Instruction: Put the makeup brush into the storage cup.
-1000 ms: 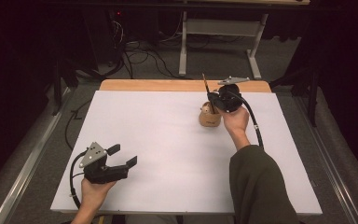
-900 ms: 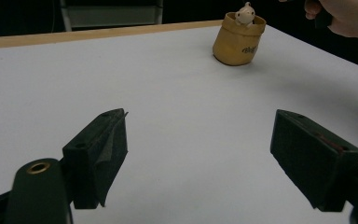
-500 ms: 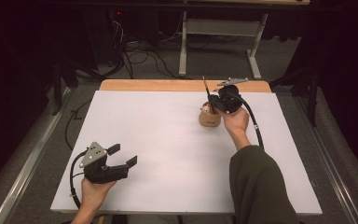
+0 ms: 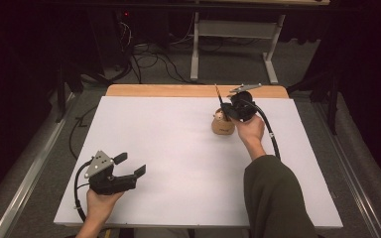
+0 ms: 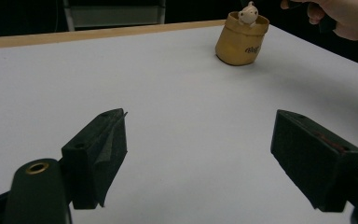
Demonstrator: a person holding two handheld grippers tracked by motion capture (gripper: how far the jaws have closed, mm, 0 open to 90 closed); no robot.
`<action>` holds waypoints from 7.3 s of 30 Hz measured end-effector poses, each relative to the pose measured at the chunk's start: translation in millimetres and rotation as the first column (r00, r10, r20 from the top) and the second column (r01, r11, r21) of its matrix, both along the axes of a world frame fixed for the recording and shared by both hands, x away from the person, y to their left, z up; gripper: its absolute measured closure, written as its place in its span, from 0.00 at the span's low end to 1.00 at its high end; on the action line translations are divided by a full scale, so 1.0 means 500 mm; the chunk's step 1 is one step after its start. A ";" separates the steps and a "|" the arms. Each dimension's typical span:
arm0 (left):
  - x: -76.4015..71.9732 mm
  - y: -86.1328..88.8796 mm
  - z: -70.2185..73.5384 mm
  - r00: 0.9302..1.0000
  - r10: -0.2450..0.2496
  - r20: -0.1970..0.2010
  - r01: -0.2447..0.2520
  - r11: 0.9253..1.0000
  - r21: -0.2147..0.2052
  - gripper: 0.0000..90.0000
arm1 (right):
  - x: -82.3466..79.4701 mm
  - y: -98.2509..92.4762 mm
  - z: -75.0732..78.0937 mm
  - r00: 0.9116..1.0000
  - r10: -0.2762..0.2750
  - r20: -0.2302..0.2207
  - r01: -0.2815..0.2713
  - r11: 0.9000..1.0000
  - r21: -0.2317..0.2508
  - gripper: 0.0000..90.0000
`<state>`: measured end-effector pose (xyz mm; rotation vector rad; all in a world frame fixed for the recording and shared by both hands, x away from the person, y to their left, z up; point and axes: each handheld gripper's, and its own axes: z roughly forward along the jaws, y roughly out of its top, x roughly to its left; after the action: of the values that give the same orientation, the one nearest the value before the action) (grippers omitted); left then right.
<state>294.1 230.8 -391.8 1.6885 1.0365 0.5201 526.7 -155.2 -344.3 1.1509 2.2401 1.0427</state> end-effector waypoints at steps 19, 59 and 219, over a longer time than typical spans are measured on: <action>0.003 -0.004 -0.001 1.000 0.004 -0.006 -0.004 1.000 0.005 0.20 | 0.004 -0.006 -0.009 0.999 -0.023 -0.030 0.023 1.000 -0.004 0.91; 0.004 0.003 -0.001 1.000 0.020 -0.008 -0.020 1.000 0.007 0.20 | -0.081 -0.067 0.044 0.998 0.001 0.063 -0.007 0.996 0.087 0.55; 0.003 -0.007 -0.003 1.000 0.008 -0.009 -0.008 1.000 0.013 0.20 | -0.394 -0.249 0.011 0.981 0.002 0.192 -0.065 0.945 0.320 0.33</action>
<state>295.5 227.5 -393.3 1.6994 1.0490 0.5262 329.8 -279.6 -338.8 1.0883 1.9938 1.5130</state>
